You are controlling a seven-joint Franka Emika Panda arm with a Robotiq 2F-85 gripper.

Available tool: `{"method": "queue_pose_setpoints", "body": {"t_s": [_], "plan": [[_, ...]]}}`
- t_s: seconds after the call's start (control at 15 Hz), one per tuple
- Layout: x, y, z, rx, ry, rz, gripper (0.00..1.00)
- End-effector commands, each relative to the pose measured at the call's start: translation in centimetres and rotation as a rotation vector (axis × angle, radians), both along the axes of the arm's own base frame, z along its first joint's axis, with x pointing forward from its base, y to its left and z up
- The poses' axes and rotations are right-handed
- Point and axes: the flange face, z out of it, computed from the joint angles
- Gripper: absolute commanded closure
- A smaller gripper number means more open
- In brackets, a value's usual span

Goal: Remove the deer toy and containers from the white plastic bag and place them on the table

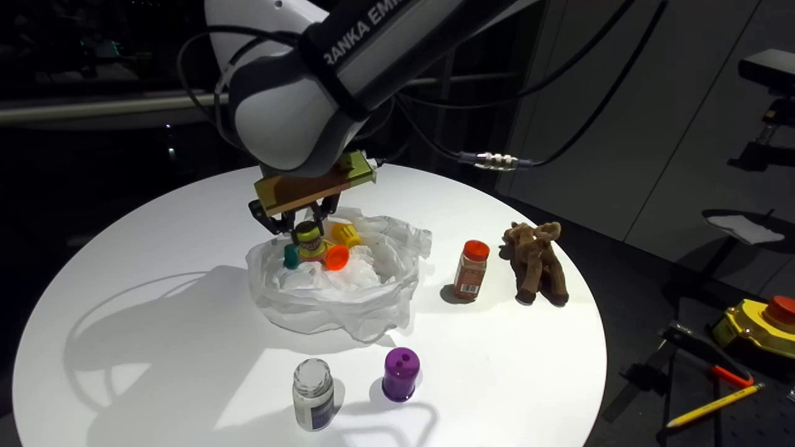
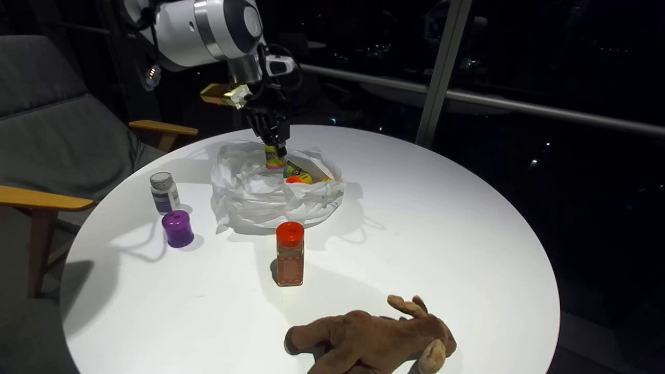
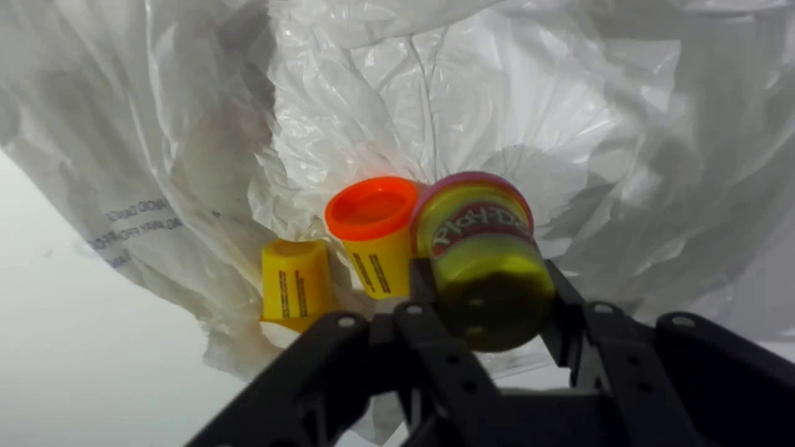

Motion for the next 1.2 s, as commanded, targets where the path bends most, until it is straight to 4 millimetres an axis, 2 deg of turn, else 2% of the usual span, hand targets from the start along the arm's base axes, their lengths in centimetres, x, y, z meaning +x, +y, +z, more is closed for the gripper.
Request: {"method": "queue_pose_setpoints", "body": {"t_s": [0.0, 0.27, 0.53, 0.87, 1.13], "plan": [[-4.7, 1.6, 4.3, -0.014, -0.031, -0.072, 0.82], [-9.6, 2.8, 5.9, -0.033, -0.048, -0.172, 0.82], [-15.4, 1.6, 5.3, -0.071, -0.029, -0.329, 0.82], [-22.3, -2.4, 3.8, -0.042, 0.033, -0.442, 0.82], [-27.6, -7.5, 0.8, 0.051, 0.111, -0.456, 0.82]]}}
